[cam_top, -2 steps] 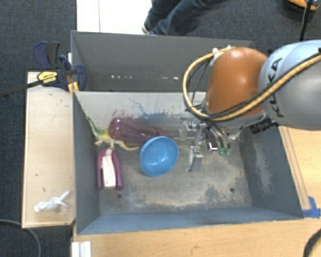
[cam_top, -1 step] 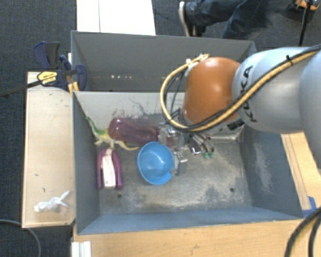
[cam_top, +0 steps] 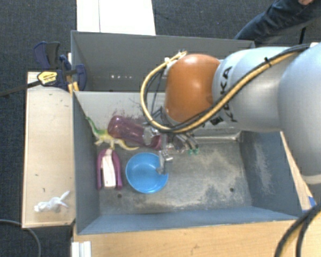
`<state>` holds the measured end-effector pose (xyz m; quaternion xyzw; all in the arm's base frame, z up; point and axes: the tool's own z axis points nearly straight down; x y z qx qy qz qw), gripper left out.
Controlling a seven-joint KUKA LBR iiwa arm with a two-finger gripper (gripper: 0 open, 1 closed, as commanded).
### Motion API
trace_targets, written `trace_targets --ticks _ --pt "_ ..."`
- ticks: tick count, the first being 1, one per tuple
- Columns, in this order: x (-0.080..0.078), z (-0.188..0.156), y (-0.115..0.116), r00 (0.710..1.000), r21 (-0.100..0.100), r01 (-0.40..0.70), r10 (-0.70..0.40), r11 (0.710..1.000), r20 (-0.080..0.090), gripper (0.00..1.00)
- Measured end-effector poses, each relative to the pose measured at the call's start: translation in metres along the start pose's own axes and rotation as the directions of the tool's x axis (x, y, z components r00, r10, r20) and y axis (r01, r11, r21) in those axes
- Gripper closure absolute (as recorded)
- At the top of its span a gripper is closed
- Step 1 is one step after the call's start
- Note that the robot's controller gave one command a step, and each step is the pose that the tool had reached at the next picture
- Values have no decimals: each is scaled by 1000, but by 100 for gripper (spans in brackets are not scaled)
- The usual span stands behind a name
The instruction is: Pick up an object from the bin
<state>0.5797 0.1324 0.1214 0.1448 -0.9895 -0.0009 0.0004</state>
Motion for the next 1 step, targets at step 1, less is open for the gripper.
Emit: trace_targets --ticks 1 --pt "11 -17 19 1000 2 4 -4 1000 11 0"
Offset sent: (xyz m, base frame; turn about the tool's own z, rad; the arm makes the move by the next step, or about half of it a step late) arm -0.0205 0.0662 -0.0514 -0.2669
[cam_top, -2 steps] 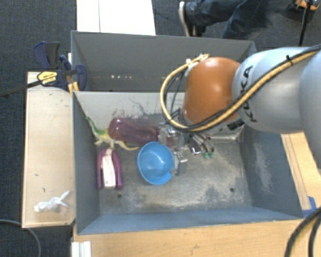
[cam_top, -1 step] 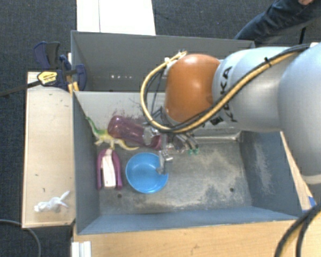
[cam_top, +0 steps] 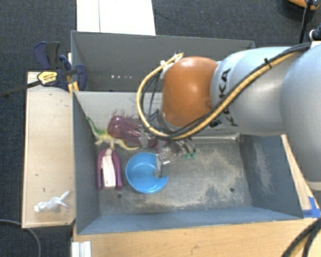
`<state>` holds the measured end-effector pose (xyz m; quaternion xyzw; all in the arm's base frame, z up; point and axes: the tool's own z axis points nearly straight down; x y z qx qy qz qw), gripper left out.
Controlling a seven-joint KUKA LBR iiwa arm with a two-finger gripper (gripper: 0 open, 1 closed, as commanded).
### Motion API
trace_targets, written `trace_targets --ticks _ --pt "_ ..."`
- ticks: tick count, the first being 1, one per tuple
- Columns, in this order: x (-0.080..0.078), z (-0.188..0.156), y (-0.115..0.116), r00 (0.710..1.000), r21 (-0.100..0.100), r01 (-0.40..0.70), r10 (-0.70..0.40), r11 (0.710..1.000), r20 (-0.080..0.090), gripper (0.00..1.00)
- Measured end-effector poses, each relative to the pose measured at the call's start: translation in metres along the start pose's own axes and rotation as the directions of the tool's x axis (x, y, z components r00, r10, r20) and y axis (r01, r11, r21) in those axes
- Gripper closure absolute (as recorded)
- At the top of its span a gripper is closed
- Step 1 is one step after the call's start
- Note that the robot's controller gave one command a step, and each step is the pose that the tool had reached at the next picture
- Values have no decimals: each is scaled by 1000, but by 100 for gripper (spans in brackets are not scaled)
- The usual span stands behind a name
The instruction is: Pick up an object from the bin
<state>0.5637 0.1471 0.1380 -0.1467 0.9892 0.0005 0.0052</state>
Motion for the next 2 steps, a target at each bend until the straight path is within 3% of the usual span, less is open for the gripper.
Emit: trace_targets --ticks 1,2 --pt "-8 45 36 977 -2 213 -213 977 -2 0" --pt "-18 67 33 801 1 598 -598 801 6 100"
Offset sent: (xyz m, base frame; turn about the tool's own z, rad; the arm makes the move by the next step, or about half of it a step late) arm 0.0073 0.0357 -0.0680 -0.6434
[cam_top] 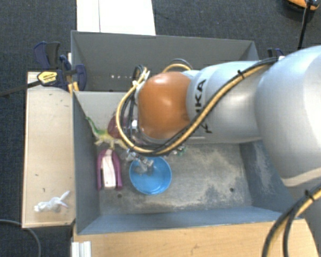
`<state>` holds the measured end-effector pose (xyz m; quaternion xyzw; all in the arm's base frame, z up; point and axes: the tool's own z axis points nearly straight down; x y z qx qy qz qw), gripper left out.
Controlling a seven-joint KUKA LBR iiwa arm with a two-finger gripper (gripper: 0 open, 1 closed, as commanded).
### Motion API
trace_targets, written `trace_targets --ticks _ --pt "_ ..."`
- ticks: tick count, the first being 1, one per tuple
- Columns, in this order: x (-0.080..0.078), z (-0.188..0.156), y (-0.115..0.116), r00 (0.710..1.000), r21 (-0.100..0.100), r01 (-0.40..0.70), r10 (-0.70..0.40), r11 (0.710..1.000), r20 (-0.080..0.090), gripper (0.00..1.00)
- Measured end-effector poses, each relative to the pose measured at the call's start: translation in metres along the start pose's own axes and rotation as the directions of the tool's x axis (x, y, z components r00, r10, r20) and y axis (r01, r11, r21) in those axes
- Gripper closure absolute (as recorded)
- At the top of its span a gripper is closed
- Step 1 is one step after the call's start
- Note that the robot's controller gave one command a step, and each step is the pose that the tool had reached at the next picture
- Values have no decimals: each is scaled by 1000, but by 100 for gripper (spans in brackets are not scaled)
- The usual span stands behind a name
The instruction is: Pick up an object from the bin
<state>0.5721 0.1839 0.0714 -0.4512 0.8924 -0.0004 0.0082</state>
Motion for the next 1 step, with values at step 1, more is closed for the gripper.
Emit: trace_targets --ticks 1 --pt "0 0 0 1000 0 -1 1 1000 0 100"
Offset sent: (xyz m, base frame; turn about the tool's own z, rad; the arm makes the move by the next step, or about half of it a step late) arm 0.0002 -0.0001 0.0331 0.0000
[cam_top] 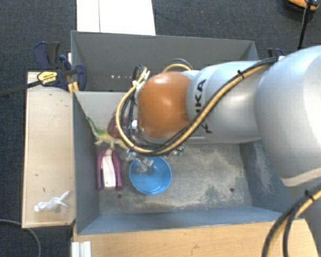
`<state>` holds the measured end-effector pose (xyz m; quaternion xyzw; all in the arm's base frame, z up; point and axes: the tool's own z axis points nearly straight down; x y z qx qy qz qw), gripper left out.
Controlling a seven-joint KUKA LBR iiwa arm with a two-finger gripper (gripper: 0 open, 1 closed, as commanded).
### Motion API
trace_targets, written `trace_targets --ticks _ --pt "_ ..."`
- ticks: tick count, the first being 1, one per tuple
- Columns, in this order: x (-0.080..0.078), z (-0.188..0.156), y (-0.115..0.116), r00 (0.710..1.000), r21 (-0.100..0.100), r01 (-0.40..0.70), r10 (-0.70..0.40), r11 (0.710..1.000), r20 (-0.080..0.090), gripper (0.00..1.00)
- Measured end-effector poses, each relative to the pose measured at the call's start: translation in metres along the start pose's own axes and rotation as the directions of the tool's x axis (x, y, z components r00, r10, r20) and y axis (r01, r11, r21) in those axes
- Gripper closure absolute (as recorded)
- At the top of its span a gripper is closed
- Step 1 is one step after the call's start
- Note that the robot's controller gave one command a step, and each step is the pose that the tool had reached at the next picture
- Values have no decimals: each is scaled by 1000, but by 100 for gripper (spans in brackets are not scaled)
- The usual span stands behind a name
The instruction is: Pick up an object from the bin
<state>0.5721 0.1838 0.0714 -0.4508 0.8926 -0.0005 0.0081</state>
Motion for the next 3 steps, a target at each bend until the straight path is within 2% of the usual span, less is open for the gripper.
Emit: trace_targets --ticks 3 --pt "0 -21 0 1000 1 -4 4 1000 3 100"
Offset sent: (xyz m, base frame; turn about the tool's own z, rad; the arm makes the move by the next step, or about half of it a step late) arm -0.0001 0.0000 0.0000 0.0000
